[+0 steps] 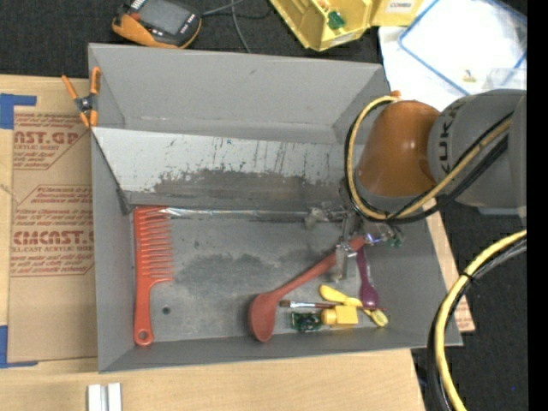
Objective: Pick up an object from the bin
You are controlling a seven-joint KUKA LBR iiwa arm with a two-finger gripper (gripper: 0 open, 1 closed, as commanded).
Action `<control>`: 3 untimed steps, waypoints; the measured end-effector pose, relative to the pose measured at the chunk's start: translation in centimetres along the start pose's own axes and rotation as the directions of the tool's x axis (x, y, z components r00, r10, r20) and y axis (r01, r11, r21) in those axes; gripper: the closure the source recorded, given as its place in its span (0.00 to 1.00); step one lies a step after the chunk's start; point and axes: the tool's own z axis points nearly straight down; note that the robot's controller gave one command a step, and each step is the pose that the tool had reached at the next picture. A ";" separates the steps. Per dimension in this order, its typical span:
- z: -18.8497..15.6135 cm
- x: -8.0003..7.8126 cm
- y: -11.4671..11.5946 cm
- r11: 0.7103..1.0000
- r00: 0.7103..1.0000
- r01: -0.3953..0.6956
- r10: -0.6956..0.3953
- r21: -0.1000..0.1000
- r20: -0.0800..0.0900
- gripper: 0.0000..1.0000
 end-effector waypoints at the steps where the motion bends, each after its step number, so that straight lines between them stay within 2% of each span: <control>1: -0.1 -0.4 0.3 0.989 0.989 0.146 -0.146 0.005 0.007 0.00; 2: -0.1 -0.2 0.1 1.000 1.000 0.005 -0.005 0.000 0.004 0.00; 3: -0.1 -0.3 0.2 0.998 0.998 0.058 -0.058 0.002 0.007 0.00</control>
Offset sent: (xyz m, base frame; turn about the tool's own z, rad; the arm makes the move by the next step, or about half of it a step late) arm 0.0005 -0.0001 0.0006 -0.0043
